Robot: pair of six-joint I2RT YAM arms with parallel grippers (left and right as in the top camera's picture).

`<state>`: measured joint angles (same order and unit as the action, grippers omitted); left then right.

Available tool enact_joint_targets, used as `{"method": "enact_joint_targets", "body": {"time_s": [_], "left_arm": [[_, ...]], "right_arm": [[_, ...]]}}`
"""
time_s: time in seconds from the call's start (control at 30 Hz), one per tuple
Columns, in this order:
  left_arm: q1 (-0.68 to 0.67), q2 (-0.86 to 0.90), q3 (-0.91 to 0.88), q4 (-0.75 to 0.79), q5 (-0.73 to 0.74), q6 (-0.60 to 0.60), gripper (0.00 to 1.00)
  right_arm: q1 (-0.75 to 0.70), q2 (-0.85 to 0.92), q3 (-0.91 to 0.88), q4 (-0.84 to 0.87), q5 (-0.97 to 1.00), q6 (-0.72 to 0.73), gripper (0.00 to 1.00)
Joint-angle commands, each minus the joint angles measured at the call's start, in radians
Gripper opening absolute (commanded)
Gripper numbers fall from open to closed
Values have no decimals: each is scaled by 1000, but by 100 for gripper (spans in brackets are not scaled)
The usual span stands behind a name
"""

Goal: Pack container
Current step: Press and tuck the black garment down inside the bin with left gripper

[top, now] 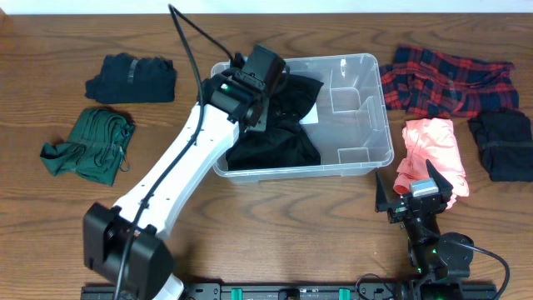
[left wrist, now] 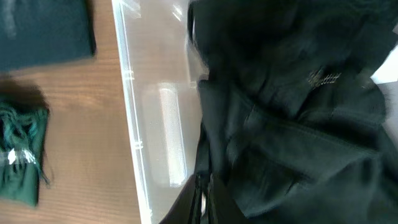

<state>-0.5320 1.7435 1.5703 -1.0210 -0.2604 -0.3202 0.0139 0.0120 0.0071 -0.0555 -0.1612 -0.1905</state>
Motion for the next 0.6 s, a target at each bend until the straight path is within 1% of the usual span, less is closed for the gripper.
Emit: {"method": "enact_joint_targets", "body": {"time_s": [0.0,0.07,0.13,0.33,0.47,0.57], "left_arm": [[3,23,-16,-44,87,-64,6],[3,32,-17,-67,150,-63,6],[3,42,-18,-79,183,-63,6],[3,68,-61,-88,186,-64,6],[3,80,-118,-58,186,-64,6],[3,82,-176,13,186,-64,6]], "right_arm": [[-7,-5,-2,-2,-7,-13,99],[-7,-5,-2,-2,-7,-13,99],[-7,-5,-2,-2,-7,-13,99],[-7,-5,-2,-2,-7,-13,99],[-7,-5,-2,-2,-7,-13,99],[-7,-5,-2,-2,-7,-13,99]]}}
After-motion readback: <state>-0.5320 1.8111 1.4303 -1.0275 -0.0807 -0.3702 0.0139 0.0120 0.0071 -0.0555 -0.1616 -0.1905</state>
